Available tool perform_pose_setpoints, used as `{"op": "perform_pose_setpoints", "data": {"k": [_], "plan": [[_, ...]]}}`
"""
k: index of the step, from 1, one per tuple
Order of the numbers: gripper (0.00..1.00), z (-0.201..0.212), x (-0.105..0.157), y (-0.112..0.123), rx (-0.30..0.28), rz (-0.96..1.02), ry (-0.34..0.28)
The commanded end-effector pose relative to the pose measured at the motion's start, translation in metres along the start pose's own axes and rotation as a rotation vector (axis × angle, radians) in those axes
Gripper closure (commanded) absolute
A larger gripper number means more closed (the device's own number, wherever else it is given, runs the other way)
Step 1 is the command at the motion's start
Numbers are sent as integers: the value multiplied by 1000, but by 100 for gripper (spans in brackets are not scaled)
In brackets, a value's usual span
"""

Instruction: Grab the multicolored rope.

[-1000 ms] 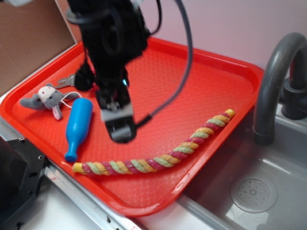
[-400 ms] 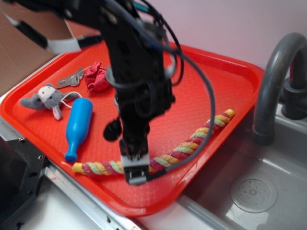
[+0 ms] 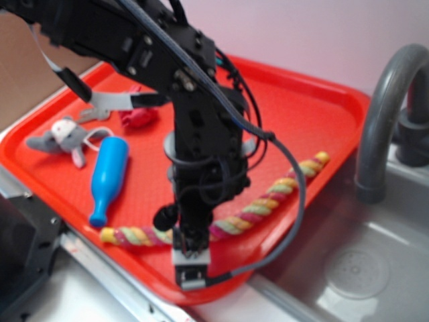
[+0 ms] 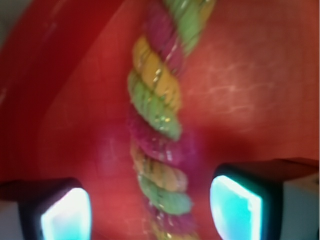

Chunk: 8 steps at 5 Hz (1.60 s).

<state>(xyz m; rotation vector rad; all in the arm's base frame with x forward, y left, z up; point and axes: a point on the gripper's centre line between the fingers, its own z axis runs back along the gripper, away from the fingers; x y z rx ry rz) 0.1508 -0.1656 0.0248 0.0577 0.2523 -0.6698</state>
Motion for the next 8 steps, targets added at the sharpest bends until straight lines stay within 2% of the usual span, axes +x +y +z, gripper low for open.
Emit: {"op": "perform_pose_setpoints", "data": {"k": [1,2,3,4,5,6,7,8], "plan": [[0,-3,-5,-3,15,35,28],[100,-6,-4,-4,33,33,44],[100,-8,-3,-5,42,50,53],[100,-2,-2,4,58,85,48],[100,21,-7,16,71,150,12],[100,70,-19,35,-1,303,-120],[100,114,-48,50,-66,442,-185],[100,139,-97,75,-75,628,-281]]}}
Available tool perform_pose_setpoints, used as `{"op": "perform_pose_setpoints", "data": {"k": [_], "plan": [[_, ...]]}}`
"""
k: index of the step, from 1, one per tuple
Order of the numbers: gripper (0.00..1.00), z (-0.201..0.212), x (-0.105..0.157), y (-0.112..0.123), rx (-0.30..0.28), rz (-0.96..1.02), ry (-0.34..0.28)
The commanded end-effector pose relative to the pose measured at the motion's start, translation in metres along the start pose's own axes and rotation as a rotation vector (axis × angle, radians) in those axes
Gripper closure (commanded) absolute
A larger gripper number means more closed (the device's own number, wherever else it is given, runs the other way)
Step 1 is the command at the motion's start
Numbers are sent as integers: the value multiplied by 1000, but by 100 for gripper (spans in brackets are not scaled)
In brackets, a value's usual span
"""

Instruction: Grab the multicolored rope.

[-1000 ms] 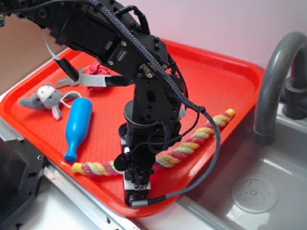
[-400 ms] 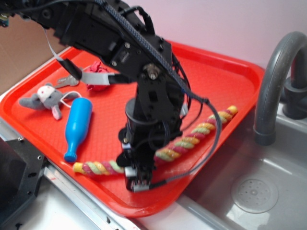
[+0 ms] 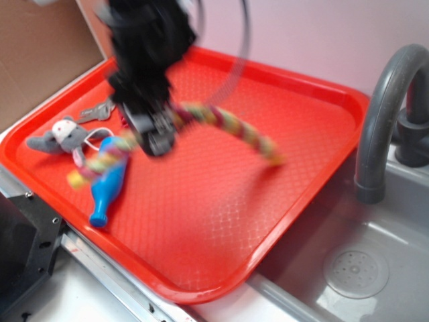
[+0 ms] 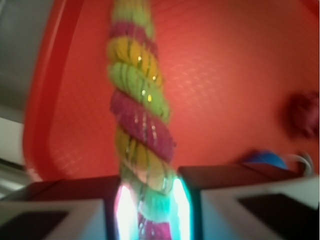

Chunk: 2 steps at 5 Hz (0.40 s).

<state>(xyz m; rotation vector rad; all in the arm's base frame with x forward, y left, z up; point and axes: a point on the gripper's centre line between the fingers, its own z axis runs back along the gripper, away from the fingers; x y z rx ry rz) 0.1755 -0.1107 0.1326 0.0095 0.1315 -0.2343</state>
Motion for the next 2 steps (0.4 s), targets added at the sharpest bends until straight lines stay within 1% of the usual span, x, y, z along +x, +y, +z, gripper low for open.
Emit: {"op": "perform_pose_setpoints", "data": {"k": [1,2], "plan": [[100,55,-51,53,35,323,-211],[100,48,-47,57,5,332,-201]]}}
